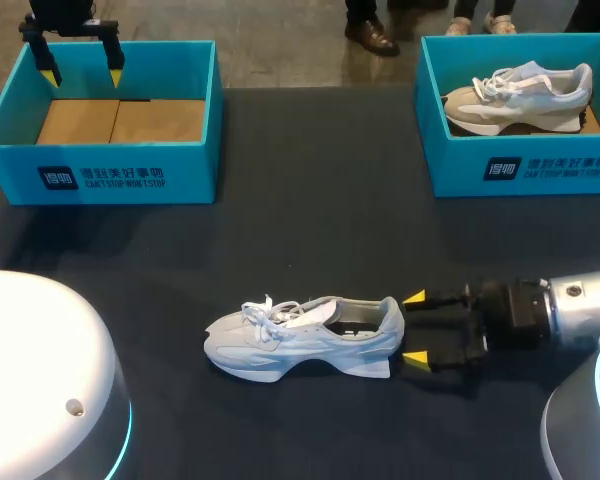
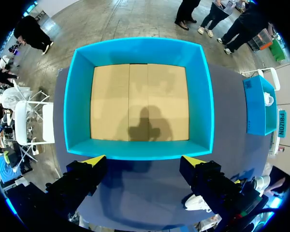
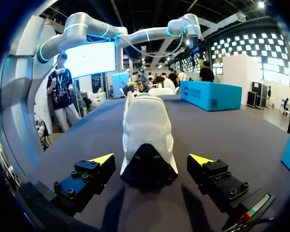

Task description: Take the shoe out of the shoebox, open the shoe tongue, remove and reinsert the insole, then place the shoe into the shoebox

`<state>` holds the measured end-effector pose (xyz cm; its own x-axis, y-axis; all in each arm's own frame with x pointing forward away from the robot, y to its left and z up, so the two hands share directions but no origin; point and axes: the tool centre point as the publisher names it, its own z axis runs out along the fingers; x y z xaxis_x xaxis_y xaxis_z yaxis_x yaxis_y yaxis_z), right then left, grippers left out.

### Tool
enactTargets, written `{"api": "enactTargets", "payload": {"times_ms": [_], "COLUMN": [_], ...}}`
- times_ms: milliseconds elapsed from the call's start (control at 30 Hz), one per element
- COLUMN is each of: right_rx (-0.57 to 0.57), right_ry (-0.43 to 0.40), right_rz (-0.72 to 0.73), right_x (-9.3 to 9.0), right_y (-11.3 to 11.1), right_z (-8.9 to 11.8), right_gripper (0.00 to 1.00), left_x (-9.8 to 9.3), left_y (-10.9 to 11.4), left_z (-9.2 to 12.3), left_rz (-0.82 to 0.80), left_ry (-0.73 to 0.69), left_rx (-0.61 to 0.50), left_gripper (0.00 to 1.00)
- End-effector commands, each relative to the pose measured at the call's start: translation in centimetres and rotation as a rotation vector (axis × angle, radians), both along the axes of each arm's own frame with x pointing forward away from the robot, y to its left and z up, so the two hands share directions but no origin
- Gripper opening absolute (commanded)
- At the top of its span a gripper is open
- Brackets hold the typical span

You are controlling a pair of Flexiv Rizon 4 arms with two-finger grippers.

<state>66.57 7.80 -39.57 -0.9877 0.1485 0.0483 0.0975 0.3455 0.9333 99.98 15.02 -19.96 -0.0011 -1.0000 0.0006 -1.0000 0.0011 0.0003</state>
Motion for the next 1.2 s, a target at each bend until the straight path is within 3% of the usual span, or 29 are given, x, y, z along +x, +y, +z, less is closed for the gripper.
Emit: {"api": "enactTargets", "payload": {"times_ms": [33,1200], "right_rx": [-0.001,0.034], "right_ry": [-0.007,-0.027], "right_rz": [-0.012,0.001], "right_x": [-0.1,0.5], "right_y": [0.6,3.2], "right_z": [-0.3,-1.3], "right_gripper": [1.00,1.00], "left_x": [0.0,0.0], "left_y": [0.0,0.0], "left_z": [0.0,0.0], "left_rz": [0.000,0.000], "left_ry": [0.000,0.000], "left_rx": [0.000,0.000], "left_gripper": [1.00,1.00]}}
